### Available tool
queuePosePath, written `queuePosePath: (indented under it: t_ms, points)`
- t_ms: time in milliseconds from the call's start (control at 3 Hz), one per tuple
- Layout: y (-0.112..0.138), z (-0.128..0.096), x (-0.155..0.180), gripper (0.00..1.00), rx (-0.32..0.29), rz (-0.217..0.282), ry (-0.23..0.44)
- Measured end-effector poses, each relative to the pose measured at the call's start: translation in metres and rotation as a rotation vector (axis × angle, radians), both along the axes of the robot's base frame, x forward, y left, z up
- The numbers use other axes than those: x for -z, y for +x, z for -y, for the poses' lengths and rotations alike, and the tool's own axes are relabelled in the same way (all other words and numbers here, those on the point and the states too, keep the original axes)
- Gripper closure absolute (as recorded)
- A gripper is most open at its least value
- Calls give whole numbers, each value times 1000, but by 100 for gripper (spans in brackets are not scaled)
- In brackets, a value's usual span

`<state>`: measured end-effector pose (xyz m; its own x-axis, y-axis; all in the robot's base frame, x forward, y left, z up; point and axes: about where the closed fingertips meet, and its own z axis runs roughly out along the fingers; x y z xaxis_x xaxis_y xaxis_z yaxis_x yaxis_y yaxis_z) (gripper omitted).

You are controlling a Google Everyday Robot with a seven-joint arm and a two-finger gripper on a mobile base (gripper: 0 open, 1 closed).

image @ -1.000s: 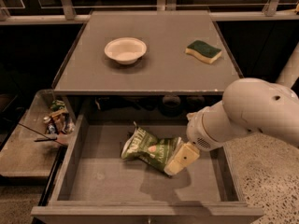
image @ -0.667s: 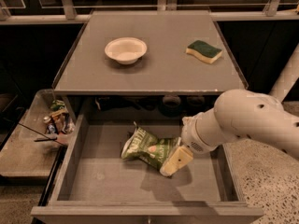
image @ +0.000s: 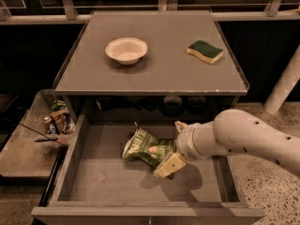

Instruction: Pick green jalapeno chip bag from top drawer and place on counter

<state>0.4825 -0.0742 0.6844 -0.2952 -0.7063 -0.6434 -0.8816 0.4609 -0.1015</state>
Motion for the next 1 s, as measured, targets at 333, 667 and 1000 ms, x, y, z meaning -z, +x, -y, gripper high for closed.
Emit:
queuePosePath:
  t_ms: [333,667,1000]
  points:
    - [3,-14,14,0,-42,58,38]
    - [5,-24,36,0,-55,88,30]
    - [8,-29,60,0,-39,93,-4]
